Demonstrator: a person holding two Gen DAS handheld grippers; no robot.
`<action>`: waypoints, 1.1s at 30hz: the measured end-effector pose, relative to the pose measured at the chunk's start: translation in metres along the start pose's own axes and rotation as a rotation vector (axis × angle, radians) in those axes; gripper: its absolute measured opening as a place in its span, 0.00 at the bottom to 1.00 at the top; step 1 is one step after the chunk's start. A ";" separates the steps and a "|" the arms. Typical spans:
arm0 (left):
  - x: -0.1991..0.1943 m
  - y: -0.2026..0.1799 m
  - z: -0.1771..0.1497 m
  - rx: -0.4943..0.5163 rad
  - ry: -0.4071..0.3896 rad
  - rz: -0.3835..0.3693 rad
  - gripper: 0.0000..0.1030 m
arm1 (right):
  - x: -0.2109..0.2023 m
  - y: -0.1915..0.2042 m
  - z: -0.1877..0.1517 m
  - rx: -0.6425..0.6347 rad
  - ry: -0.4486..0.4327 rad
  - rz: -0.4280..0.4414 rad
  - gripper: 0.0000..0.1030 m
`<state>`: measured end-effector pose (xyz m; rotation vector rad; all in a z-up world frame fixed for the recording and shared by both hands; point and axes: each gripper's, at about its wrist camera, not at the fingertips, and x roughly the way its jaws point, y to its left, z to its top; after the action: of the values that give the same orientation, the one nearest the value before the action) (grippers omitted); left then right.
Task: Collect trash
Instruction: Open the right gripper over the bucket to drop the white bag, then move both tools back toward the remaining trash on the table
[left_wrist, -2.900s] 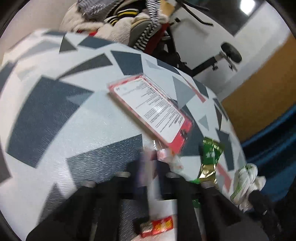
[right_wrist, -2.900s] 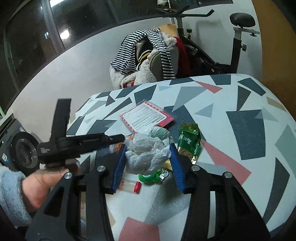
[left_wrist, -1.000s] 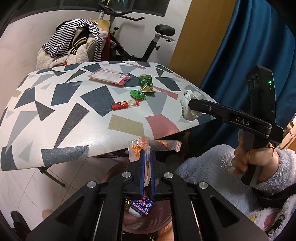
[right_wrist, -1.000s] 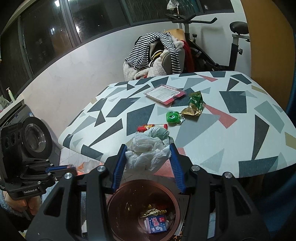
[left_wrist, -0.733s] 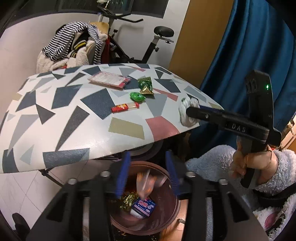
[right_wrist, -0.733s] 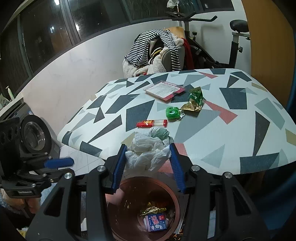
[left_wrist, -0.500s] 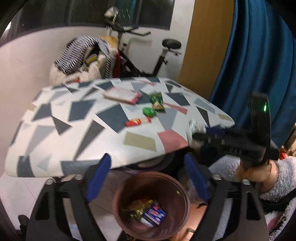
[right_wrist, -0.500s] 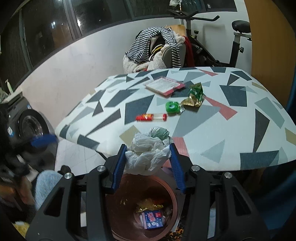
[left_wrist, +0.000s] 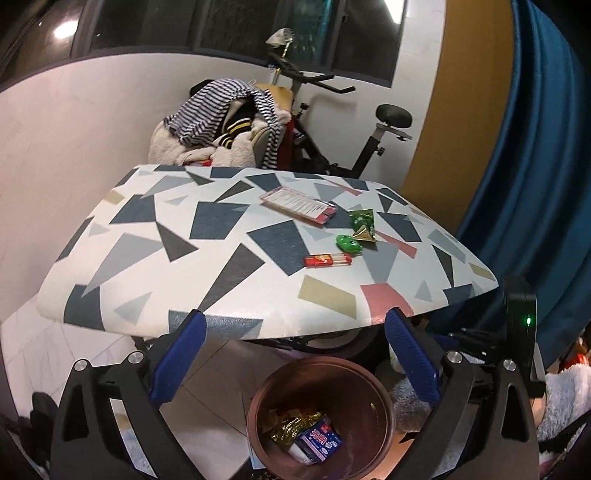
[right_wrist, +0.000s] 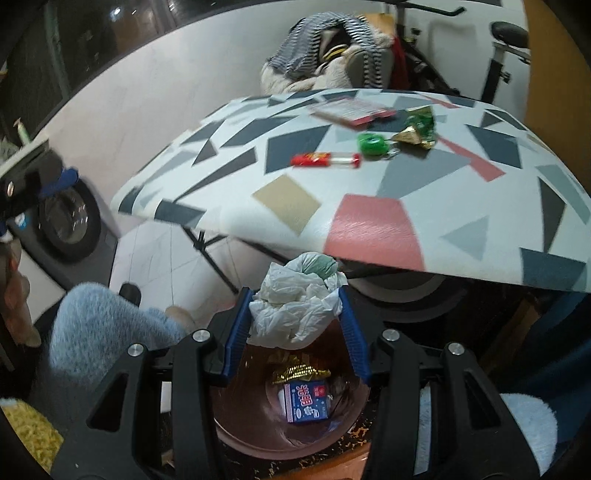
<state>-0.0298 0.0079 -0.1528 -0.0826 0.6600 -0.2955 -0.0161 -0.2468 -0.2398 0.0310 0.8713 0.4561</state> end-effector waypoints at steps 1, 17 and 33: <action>0.001 0.001 -0.001 -0.006 0.003 0.001 0.92 | 0.003 0.002 -0.001 -0.016 0.006 0.001 0.47; 0.007 0.005 -0.009 -0.040 0.039 -0.004 0.93 | 0.022 0.011 -0.005 -0.041 0.044 -0.017 0.59; 0.014 0.010 -0.011 -0.063 0.063 -0.008 0.93 | 0.016 -0.015 -0.001 0.085 0.000 -0.052 0.94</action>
<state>-0.0241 0.0135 -0.1716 -0.1364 0.7320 -0.2863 -0.0020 -0.2543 -0.2554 0.0860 0.8893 0.3709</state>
